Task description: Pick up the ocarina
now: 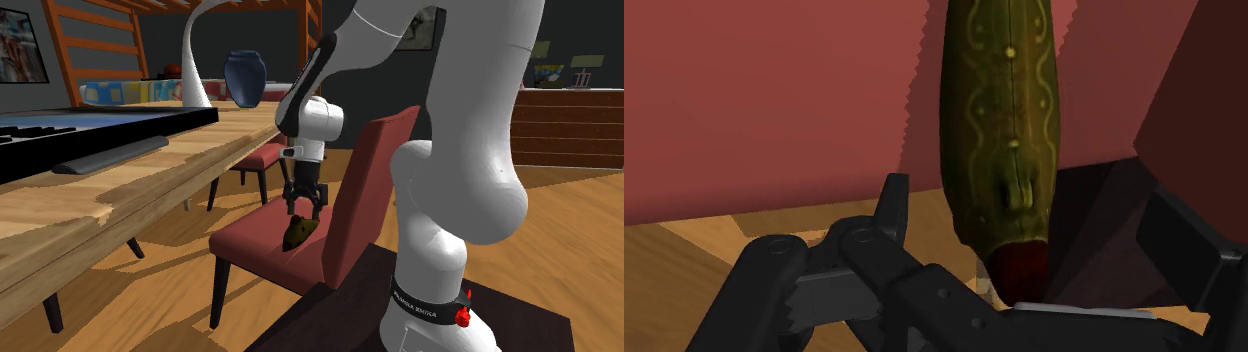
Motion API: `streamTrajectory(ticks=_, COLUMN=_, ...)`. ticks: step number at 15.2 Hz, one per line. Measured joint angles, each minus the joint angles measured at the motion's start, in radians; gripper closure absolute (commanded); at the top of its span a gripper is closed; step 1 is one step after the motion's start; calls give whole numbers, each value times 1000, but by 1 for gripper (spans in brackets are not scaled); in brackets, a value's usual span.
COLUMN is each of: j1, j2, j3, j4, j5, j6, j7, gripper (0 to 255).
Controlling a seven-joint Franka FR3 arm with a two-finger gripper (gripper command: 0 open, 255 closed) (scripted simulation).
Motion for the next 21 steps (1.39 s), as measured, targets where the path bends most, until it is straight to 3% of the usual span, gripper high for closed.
streamTrajectory(ticks=3, j1=49, j2=115, j3=-33, j4=9, j5=142, j6=19, j7=-128, gripper=0)
streamTrajectory(ticks=6, j1=44, j2=211, j3=-13, j4=15, j5=270, j6=24, j7=-230, gripper=0)
streamTrajectory(ticks=7, j1=41, j2=223, j3=-7, j4=15, j5=287, j6=26, j7=-243, gripper=255)
streamTrajectory(ticks=17, j1=37, j2=233, j3=-1, j4=15, j5=304, j6=29, j7=-256, gripper=255)
streamTrajectory(ticks=19, j1=52, j2=196, j3=-21, j4=10, j5=257, j6=29, j7=-219, gripper=255)
streamTrajectory(ticks=21, j1=65, j2=127, j3=-46, j4=4, j5=166, j6=27, j7=-148, gripper=255)
